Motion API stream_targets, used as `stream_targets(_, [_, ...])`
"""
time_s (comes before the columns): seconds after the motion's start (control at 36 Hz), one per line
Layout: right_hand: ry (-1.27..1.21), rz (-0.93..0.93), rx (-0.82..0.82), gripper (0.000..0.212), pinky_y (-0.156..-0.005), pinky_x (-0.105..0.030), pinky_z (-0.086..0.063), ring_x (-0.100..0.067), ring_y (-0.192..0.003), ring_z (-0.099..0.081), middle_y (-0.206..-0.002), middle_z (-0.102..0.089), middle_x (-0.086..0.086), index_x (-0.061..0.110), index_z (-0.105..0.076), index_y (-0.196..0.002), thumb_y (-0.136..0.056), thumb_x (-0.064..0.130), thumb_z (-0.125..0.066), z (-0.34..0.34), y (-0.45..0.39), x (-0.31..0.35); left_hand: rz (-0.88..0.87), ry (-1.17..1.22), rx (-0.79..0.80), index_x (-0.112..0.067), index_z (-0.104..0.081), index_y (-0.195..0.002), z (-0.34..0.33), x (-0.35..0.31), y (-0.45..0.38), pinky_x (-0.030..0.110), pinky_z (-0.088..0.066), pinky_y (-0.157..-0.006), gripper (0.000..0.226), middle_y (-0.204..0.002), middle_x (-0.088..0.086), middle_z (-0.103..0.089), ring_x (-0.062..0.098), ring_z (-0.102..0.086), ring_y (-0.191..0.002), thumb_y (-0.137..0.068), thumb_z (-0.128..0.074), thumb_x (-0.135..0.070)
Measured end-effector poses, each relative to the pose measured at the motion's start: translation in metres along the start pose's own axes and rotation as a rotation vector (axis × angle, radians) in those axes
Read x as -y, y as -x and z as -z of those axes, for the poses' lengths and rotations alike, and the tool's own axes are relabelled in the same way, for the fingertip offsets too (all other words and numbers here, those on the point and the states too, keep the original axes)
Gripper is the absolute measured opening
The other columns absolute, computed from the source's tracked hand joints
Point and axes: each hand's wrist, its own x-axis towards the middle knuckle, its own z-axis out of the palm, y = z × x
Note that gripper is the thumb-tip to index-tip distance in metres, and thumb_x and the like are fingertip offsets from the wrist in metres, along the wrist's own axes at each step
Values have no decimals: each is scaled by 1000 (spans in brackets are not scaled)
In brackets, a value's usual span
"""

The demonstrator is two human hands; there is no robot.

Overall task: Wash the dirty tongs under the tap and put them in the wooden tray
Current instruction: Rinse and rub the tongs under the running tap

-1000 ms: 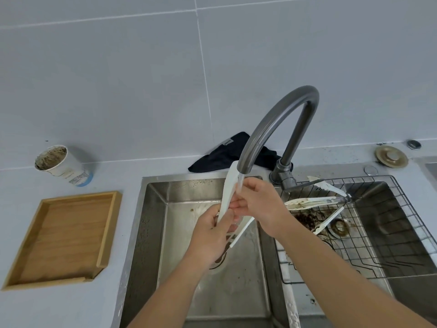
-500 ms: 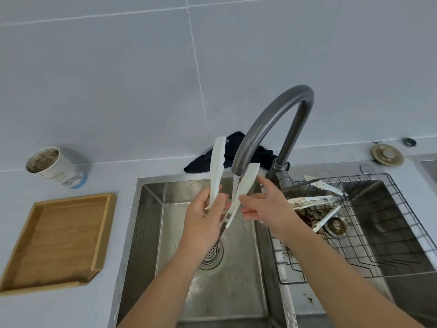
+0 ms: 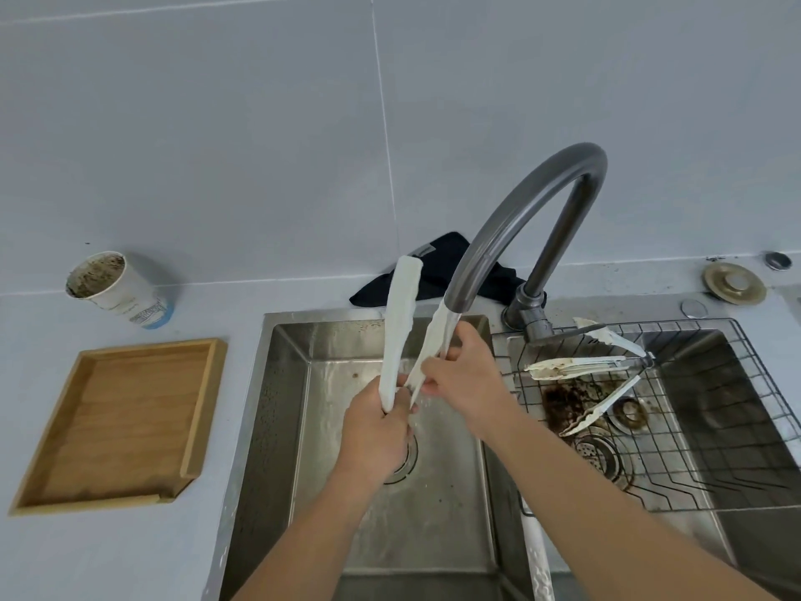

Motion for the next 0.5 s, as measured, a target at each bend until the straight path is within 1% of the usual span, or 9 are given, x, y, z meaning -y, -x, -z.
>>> stream_targets(0.03, [5,-1,-9,36,-77,-49,-64,-34,-85,-75,-100,-70,-24,22,-55,-103,-83,-6,-64,-2,1,-2,-17,-15,-20,-29,-68,-92,1,2,0,34,-52,-58,22,-81,16,-69,19,-58,-60,-102,-55,-14])
stream_targets(0.06, [6,-1,-18,35,-75,-50,-64,-32,-78,-74,-98,-70,-25,19,-54,-106,-82,-4,-67,-4,1,-4,-28,-25,-34,-33,-67,-89,2,2,0,35,-50,-58,24,-81,20,-68,19,-55,-59,-101,-56,-15])
stream_targets(0.11, [3,-2,-26,35,-68,-43,-65,-22,-66,-68,-92,-71,-23,12,-53,-111,-84,1,-72,-5,2,-4,-57,-34,-56,-37,-64,-86,4,3,1,26,-46,-54,27,-81,22,-67,17,-52,-58,-101,-57,-15])
stream_targets(0.19, [23,8,-45,24,-64,-37,-65,-17,-60,-69,-86,-72,-19,11,-56,-110,-90,10,-70,-4,1,-1,-106,-80,-82,-37,-62,-85,7,2,2,15,-42,-54,29,-78,18,-64,15,-54,-64,-101,-56,-13])
stream_targets(0.25, [58,16,-73,13,-63,-37,-65,-18,-60,-73,-83,-75,-13,12,-59,-105,-97,19,-65,-2,-1,4,-126,-96,-79,-34,-63,-87,7,2,3,14,-41,-54,26,-72,14,-61,11,-51,-62,-101,-56,-14])
stream_targets(0.28, [70,20,-86,12,-62,-37,-65,-20,-60,-74,-82,-76,-12,12,-61,-102,-98,23,-62,-1,-2,7,-133,-101,-74,-32,-64,-87,7,1,4,14,-40,-53,24,-68,9,-57,9,-47,-58,-101,-56,-14])
stream_targets(0.36, [63,22,-134,21,-64,-42,-65,-22,-60,-74,-80,-76,-13,10,-64,-92,-99,30,-62,0,-6,12,-142,-113,-68,-24,-67,-91,6,-1,6,14,-39,-51,18,-66,1,-52,8,-42,-55,-101,-56,-16])
stream_targets(0.42, [26,-8,-143,21,-66,-44,-65,-25,-65,-75,-83,-77,-14,9,-65,-91,-99,29,-63,2,-8,15,-132,-122,-60,-22,-68,-93,4,-3,6,13,-39,-50,16,-68,1,-54,9,-43,-55,-101,-55,-17])
stream_targets(0.5, [-4,-68,-76,7,-70,-44,-65,-28,-75,-77,-96,-75,-14,12,-62,-97,-97,18,-65,5,-8,18,-110,-109,-56,-29,-66,-92,4,-3,5,13,-40,-50,18,-72,8,-59,12,-48,-60,-101,-56,-17])
